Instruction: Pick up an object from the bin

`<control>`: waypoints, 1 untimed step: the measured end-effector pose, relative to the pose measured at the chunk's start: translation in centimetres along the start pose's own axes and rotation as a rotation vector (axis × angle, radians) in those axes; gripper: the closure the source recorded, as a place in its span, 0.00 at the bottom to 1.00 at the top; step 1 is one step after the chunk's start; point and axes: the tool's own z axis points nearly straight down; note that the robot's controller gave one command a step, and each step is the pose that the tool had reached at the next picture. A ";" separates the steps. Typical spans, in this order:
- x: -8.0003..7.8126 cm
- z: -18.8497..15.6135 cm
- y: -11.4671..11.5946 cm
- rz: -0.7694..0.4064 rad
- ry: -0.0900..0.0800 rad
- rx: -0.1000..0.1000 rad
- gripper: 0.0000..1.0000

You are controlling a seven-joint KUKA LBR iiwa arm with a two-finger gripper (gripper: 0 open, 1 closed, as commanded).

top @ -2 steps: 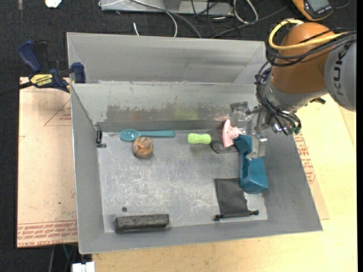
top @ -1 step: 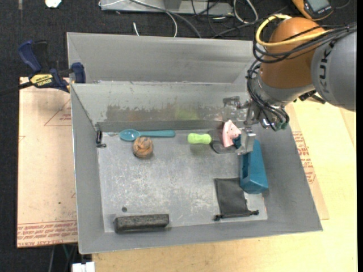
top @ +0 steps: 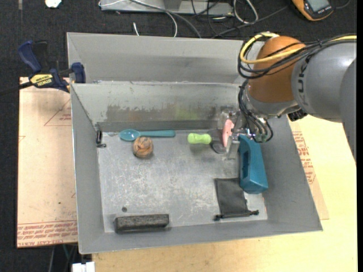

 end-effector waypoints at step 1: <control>-0.9 3.6 1.0 -0.068 -0.003 -0.003 0.00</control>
Offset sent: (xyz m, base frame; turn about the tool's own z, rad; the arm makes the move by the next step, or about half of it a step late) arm 0.0041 0.0064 -0.0418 0.1306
